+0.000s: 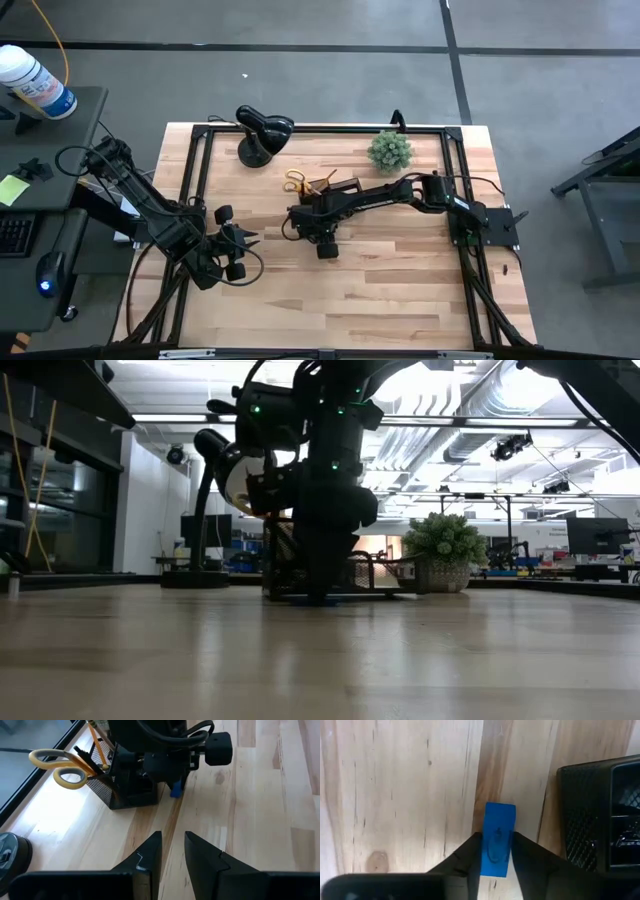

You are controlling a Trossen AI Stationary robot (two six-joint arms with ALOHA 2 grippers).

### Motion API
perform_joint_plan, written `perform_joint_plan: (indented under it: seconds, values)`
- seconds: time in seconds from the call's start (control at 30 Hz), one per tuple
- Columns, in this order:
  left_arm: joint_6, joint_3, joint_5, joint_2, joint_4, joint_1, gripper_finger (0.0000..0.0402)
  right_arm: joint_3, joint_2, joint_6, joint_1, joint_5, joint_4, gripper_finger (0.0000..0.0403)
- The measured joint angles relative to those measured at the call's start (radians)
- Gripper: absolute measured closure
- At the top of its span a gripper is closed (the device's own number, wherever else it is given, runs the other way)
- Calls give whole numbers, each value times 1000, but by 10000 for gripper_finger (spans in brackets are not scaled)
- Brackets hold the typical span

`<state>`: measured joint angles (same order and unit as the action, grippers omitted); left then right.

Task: Pick and place office supplies into organizer
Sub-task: Put the blue eraser into the black desk organizer

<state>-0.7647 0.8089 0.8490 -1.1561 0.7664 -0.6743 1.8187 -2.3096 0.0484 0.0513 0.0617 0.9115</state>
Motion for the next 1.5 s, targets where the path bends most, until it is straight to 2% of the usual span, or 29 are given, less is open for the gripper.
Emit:
perform_joint_plan:
  seconds: [0.13,0.23,0.5,0.9,1.0,1.23,1.37,1.5]
  values:
    - [0,0,0,0,0,0,330,0,0,-1,0,12,1,334]
    - [0,0,0,0,0,0,330,1,0,-1,0,22,4,340]
    - [0,0,0,0,1,0,330,37,-8,-3,2,37,51,318]
    - [0,0,1,0,10,0,330,102,-8,0,34,52,115,320]
    - [0,0,1,0,14,0,330,138,-8,24,40,25,166,320]
    - [0,0,0,0,14,0,330,240,-5,145,26,-112,258,320]
    - [0,0,0,0,14,0,330,255,-3,211,-8,-230,258,320]
    - [0,0,0,0,13,0,330,244,-3,222,-44,-290,269,320]
